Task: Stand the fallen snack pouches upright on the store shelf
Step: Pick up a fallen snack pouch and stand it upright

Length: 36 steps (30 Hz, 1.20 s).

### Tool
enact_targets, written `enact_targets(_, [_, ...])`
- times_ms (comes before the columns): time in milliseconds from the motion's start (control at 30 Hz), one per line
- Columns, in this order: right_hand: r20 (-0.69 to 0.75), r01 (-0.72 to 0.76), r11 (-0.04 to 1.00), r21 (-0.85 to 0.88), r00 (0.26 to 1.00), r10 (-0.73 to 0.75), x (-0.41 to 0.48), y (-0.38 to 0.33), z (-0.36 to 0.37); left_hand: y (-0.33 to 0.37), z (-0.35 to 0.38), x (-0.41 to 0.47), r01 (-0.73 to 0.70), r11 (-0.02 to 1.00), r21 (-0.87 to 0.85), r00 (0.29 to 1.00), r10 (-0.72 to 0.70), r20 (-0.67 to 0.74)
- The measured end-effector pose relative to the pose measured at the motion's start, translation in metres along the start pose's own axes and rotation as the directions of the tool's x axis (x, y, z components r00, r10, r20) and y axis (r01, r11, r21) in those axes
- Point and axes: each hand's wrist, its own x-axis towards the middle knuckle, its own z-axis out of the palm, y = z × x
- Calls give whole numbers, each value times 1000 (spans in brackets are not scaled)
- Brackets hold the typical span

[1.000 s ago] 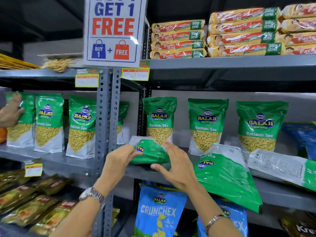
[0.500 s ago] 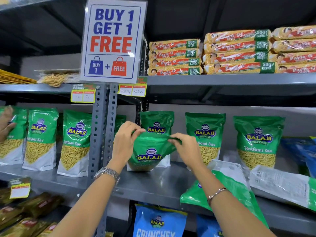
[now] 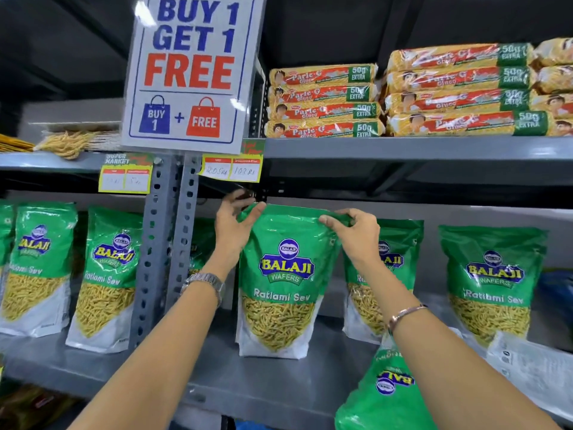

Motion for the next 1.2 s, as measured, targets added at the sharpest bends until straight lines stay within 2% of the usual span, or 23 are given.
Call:
enact_targets(133, [102,-158,975,159,984,143,0,19,9,-10,7,11,-6,998,-65,999,2,-52])
enact_targets(233, [47,-133,965,226,991,125,4,29,13,-19,15,23,-43,978,-204,995,22,-100])
enact_targets(367, [6,-130,961,243,991,133,10,37,22,-31,24,34,-123,967,-222,983,89,-158])
enact_targets(467, [39,-161,943,291,987,156,7,45,29,-46,19,34,-75,961,-265,984,27,-178])
enact_targets(633, [228,-307,896,321,943,242,-12,59,40,-68,5,23,46,941,-336,978,-111,-179])
enact_targets(733, [190,-302,892,336,949,250,-13,61,41,-65,5,29,94,879,-468,951,-218,-220])
enact_targets(800, [147,-292,905,309,955,258,-12,61,39,-62,7,35,82,859,-505,954,-215,-211])
enact_targets(1000, [108,-287,918,274,958,267,-17,65,40,-69,10,41,63,862,-503,959,-192,-209])
enact_targets(1067, [141,-301,902,310,953,269,-19,66,41,-74,8,38,99,876,-472,963,-204,-176])
enact_targets(1200, [291,-372,876,308,913,285,-28,71,43,-81,0,14,205,934,-293,974,-223,-28])
